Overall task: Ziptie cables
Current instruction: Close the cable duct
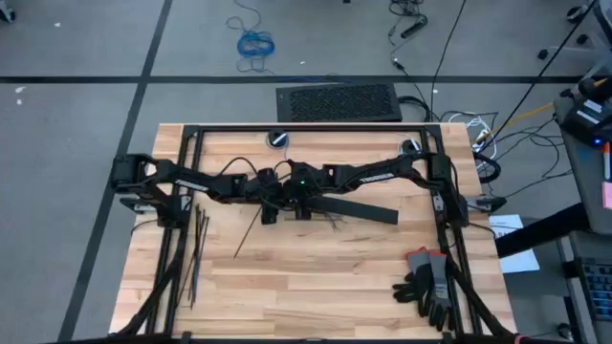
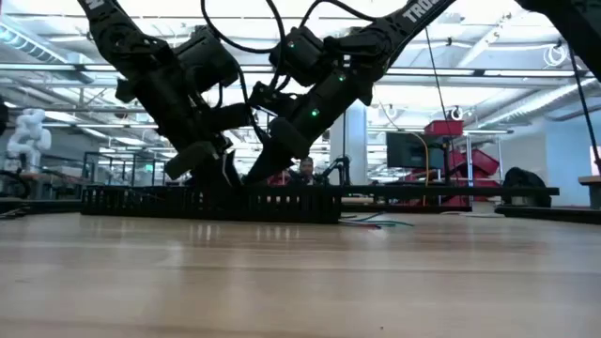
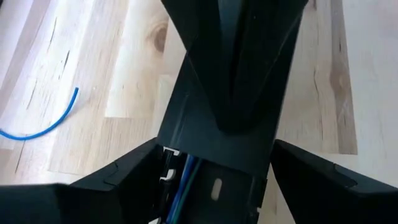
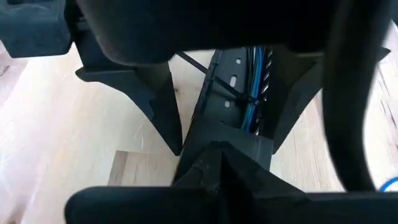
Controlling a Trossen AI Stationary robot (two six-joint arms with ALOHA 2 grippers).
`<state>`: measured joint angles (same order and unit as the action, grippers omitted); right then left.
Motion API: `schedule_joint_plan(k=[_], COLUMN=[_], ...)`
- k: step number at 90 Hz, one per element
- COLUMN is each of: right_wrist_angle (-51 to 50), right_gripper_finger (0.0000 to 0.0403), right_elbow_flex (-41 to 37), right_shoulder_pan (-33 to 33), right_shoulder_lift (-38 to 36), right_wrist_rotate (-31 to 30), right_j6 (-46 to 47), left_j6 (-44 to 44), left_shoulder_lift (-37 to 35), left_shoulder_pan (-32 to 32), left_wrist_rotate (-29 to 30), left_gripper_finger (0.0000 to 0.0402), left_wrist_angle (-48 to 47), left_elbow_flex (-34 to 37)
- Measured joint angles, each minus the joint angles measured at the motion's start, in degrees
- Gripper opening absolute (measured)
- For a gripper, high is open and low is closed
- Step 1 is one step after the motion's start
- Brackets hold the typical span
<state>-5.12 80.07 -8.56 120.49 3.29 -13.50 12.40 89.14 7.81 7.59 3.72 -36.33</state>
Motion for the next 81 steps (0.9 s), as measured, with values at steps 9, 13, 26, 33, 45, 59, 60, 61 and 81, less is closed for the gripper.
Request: schedule_joint_plan(k=[9,13,26,33,45,59,60,61,81], right_wrist_angle=[-1.0,-1.1,-1.6,-2.1,-3.1,-4.2,-4.2,-4.3,-4.9], right_gripper_finger=[0.0000,0.0000,0.0000,0.0000,0.0000,0.0000,0.0000,0.0000,0.0000], right_elbow_flex=[0.0,0.1,0.1,0.1,0.1,0.1,0.1,0.1,0.0], right_shoulder_pan=[-0.1,-0.1,-0.4,-0.6,-0.8,-0.8,-0.8,-0.8,-0.8], right_shoulder_lift=[0.0,0.1,0.1,0.1,0.1,0.0,0.0,0.0,0.0], right_wrist_rotate=[-0.3,-0.6,-0.6,-0.3,0.1,0.3,0.3,0.4,1.7], right_j6=[0.0,0.1,0.4,0.4,0.4,-0.6,-0.7,-0.7,-1.0], left_j6=[2.4,3.8,4.5,3.5,0.7,-2.9,-3.0,-3.1,-3.8], left_shoulder_lift=[0.0,0.0,0.0,0.0,-0.1,-0.1,-0.2,-0.2,-0.1], left_shoulder_pan=[0.0,0.3,1.1,1.1,0.3,-1.3,-1.4,-1.6,-3.6], left_wrist_rotate=[3.6,4.8,5.7,5.3,5.3,6.7,7.0,7.3,10.3], left_gripper_finger=[0.0290,0.0290,0.0290,0.0290,0.0290,0.0290,0.0290,0.0290,0.0290], left_wrist_angle=[-1.4,-1.8,-2.6,-2.7,-2.8,-6.1,-6.7,-7.3,-17.6], left_elbow_flex=[-0.6,-0.6,-0.8,-0.8,-0.9,-1.8,-2.0,-2.2,-6.7])
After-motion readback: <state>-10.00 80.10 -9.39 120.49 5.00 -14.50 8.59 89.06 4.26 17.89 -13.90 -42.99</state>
